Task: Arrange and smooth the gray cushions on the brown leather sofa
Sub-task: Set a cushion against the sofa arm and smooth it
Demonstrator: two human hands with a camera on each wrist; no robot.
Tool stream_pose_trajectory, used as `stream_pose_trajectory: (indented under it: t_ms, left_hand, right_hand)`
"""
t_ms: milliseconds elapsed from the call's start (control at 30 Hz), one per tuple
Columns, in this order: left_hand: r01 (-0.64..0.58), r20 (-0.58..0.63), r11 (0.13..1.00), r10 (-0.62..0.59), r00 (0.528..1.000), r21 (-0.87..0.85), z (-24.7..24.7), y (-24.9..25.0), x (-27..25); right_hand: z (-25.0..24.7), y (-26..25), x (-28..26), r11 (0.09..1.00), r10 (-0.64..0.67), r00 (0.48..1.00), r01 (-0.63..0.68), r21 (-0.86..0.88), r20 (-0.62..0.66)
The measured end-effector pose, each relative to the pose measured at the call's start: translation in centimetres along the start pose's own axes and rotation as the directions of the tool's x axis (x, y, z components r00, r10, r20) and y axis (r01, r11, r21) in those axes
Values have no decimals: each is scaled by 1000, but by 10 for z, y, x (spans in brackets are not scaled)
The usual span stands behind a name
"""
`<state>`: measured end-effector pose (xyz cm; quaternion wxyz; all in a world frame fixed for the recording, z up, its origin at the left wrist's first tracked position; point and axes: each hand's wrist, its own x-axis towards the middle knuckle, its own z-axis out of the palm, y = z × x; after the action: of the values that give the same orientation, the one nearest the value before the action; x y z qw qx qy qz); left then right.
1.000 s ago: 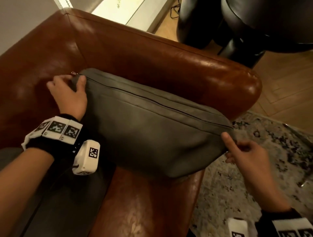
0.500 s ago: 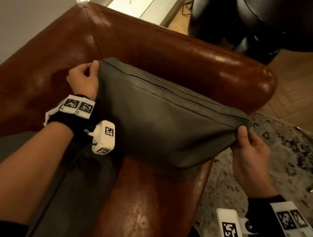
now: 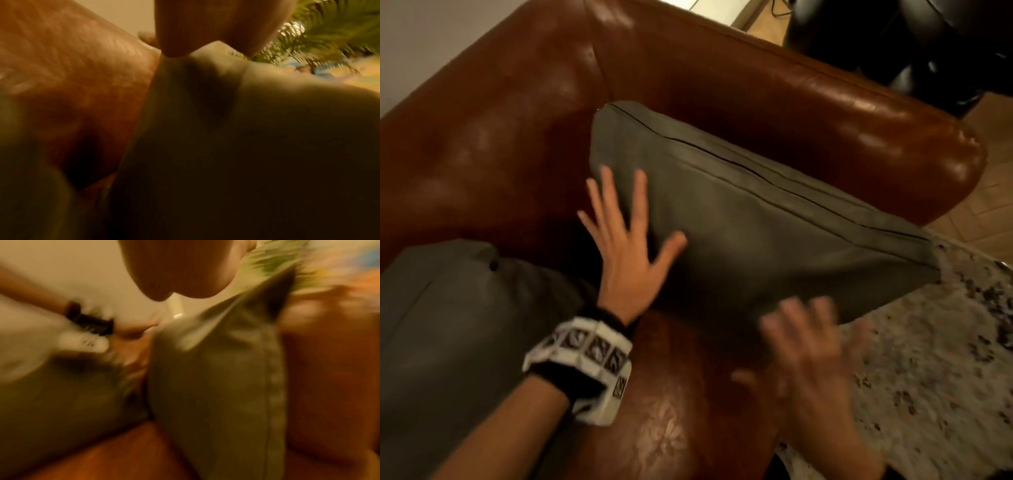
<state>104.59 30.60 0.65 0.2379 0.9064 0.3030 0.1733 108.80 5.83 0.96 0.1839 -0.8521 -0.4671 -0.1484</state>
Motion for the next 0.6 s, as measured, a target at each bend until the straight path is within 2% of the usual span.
stream_pose_trajectory:
  t_ms: [33, 67, 133, 233, 333, 400, 500, 567, 600]
  left_hand:
    - [-92, 71, 994, 87, 994, 65, 10, -6, -20]
    - [-177, 149, 978, 160, 976, 109, 22, -14, -34]
    - [-300, 256, 939, 253, 933, 167, 43, -32, -44]
    - [-337, 250, 924, 289, 924, 179, 64, -33, -17]
    - [-319, 234, 928, 272, 933, 191, 72, -17, 4]
    - [-316, 229, 930, 271, 935, 188, 74, -12, 2]
    - [-313, 238, 935, 270, 933, 165, 74, -14, 0]
    - [-308, 249, 939, 265, 932, 155, 72, -15, 3]
    - [-307, 253, 939, 262, 931, 155, 71, -16, 3]
  right_hand:
    - [16, -5, -10, 980, -165, 978, 177, -93, 124]
    - [32, -4, -15, 944, -241, 941, 285, -169, 237]
    - [58, 9, -1, 916, -218, 915, 313, -253, 340]
    - [76, 44, 31, 885, -181, 927, 299, -358, 329]
    - [78, 72, 42, 833, -229, 931, 339, -438, 285]
    - [76, 82, 40, 837, -216, 948, 304, -456, 234]
    - [74, 95, 38, 898, -111, 984, 160, -410, 140]
    - [64, 103, 38, 944, 12, 996, 19, -330, 91]
    - [55, 104, 41, 956, 123, 991, -103, -275, 59]
